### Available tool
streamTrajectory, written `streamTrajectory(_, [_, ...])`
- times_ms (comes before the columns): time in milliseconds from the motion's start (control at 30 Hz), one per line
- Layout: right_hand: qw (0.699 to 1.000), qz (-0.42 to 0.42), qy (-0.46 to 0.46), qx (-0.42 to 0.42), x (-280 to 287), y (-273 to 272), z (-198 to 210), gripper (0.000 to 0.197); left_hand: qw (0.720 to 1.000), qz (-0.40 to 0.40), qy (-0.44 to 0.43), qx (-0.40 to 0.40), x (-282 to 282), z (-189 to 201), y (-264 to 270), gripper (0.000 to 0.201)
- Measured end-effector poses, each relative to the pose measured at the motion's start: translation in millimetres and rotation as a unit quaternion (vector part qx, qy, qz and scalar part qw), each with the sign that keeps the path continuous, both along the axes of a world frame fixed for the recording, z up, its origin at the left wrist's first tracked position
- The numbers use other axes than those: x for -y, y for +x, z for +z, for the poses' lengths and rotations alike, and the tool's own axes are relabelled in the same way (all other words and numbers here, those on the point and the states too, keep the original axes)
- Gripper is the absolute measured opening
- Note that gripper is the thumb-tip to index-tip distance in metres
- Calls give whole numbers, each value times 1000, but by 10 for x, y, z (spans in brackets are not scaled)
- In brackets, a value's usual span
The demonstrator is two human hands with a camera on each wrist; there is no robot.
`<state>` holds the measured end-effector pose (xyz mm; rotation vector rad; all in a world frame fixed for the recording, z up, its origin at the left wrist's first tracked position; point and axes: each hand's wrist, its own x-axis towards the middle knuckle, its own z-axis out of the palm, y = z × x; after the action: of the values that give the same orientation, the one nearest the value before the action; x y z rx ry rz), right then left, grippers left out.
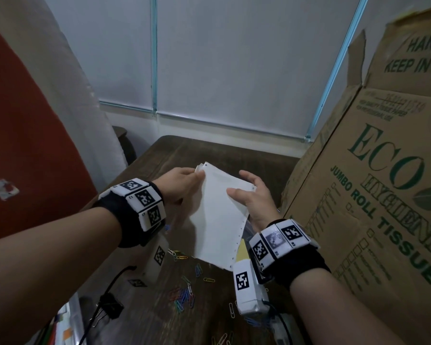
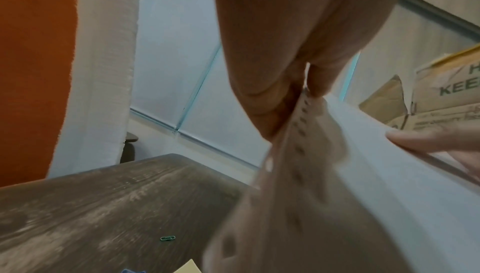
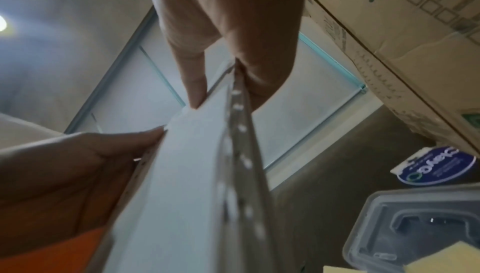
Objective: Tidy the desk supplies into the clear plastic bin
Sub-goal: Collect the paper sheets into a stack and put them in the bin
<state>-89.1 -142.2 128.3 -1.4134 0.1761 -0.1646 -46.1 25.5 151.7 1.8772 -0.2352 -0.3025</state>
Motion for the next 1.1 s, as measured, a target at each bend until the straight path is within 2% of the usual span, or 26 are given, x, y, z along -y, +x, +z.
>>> streamTrajectory(100, [1000, 15, -21, 1, 17, -34, 28, 60, 998, 15, -51, 44, -5, -18, 27, 21])
streamTrajectory(200, [1000, 9, -2, -5, -8, -16, 21, 74, 994, 18, -68, 81, 40, -32, 2, 12])
streamTrajectory(367, [999, -21, 41, -14, -1, 19, 0, 80, 992, -9, -113, 50, 43, -33, 5, 25])
streamTrajectory(467, [997, -23, 70, -39, 41, 30, -25, 71, 989, 46, -128, 61, 56, -39, 29, 18])
streamTrajectory(567, [995, 25, 56, -76, 82, 9, -62, 56, 972, 123, -196, 26, 84, -53, 66, 18])
streamTrajectory(667, [987, 108, -5, -121, 108, -28, -68, 29, 957, 163, -240, -4, 96, -49, 82, 17])
streamTrajectory(733, [981, 132, -42, -137, 120, -17, -76, 17, 952, 166, -257, -25, 100, -37, 86, 14])
streamTrajectory(800, [981, 127, -52, -140, 134, 14, -86, 10, 964, 162, -211, -20, 100, -43, 104, 16])
streamTrajectory(867, [982, 113, -55, -141, 143, 50, -100, 11, 984, 156, -82, 20, 63, -38, 126, 24])
streamTrajectory(933, [986, 87, -45, -133, 152, 82, -121, 15, 993, 114, -39, 2, 16, 3, 98, 37])
streamTrajectory(1000, [991, 44, -24, -122, 161, 118, -131, 19, 997, 45, -45, -53, -41, 19, 76, 66])
streamTrajectory(1067, [993, 12, 3, -116, 174, 143, -127, 15, 996, -40, 27, -78, -70, 21, 17, 105])
streamTrajectory(1100, [993, 6, 15, -117, 174, 146, -113, 12, 991, -80, 77, -75, -63, 15, -15, 115])
